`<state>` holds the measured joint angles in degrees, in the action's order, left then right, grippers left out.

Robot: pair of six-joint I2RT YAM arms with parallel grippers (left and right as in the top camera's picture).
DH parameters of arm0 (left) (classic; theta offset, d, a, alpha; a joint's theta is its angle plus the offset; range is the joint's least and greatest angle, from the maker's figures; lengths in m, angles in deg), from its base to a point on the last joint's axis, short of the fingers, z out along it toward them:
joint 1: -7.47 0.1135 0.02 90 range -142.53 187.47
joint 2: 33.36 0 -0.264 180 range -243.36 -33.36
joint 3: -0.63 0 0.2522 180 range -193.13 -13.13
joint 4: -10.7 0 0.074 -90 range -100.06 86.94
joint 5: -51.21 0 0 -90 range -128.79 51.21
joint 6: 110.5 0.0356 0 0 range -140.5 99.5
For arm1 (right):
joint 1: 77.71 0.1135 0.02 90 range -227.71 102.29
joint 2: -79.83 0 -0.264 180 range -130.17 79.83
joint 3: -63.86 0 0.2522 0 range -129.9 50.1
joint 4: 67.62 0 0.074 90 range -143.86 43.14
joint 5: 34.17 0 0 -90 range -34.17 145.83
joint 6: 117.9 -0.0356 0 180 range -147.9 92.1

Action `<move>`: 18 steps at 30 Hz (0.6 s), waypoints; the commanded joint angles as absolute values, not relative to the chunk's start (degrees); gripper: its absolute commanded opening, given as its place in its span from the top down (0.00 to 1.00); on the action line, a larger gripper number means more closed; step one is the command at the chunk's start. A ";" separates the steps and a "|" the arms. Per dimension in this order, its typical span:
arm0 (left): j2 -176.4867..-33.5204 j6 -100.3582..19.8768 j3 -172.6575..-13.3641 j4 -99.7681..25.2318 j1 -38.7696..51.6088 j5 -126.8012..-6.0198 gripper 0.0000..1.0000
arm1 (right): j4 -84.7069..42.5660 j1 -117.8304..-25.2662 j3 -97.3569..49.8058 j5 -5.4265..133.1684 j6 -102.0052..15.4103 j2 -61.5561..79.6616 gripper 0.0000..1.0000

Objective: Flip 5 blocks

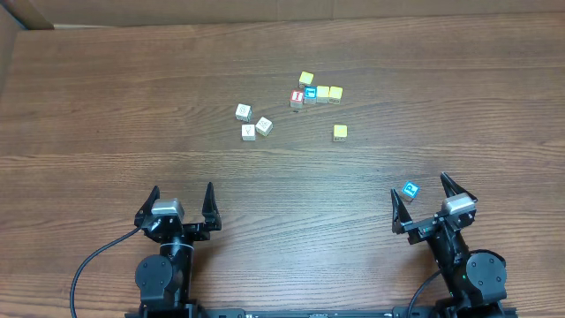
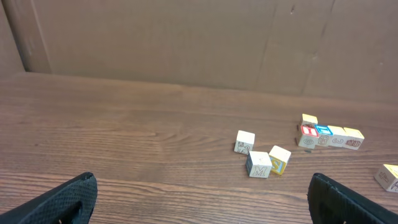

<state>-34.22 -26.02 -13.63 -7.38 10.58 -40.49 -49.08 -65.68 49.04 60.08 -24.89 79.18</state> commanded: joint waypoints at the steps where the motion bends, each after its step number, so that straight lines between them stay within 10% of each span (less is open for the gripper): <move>1: -33.67 -24.78 -13.41 -7.38 10.82 -41.12 0.00 | -49.32 -65.90 49.63 59.79 -24.85 79.57 0.00; 18: -33.67 -24.84 -13.80 -7.36 10.82 -41.14 0.00 | -49.32 -65.90 49.63 59.79 -24.85 79.57 0.00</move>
